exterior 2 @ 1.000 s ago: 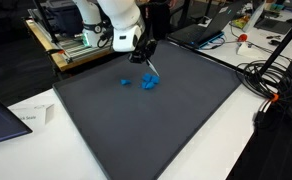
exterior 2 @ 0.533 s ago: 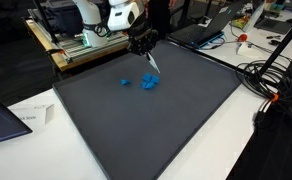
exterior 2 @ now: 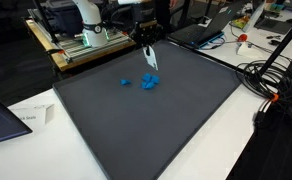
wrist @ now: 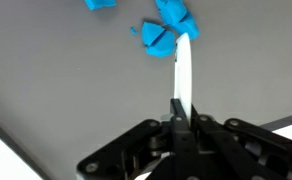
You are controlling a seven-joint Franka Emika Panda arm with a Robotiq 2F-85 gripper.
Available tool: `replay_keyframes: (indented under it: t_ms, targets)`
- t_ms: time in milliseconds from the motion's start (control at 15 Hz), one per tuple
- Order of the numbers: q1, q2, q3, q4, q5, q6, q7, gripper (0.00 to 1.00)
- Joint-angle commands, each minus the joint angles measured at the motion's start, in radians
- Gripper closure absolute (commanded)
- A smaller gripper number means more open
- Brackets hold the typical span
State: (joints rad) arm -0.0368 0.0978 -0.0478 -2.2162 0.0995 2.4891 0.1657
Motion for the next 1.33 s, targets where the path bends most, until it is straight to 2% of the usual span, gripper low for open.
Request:
replay_keyframes:
  t_ms: [0,133,533,867,1267]
  targets:
    - [0.026,-0.075,-0.007,-0.038,-0.181,-0.070,0.134,0.99]
    - [0.031,-0.099,0.006,-0.035,-0.220,-0.144,0.137,0.99]
    - [0.046,-0.176,0.052,-0.030,-0.192,-0.353,0.013,0.99]
    - [0.068,-0.254,0.083,-0.055,-0.177,-0.380,-0.075,0.99]
    - [0.115,-0.388,0.094,-0.137,-0.112,-0.395,-0.292,0.99]
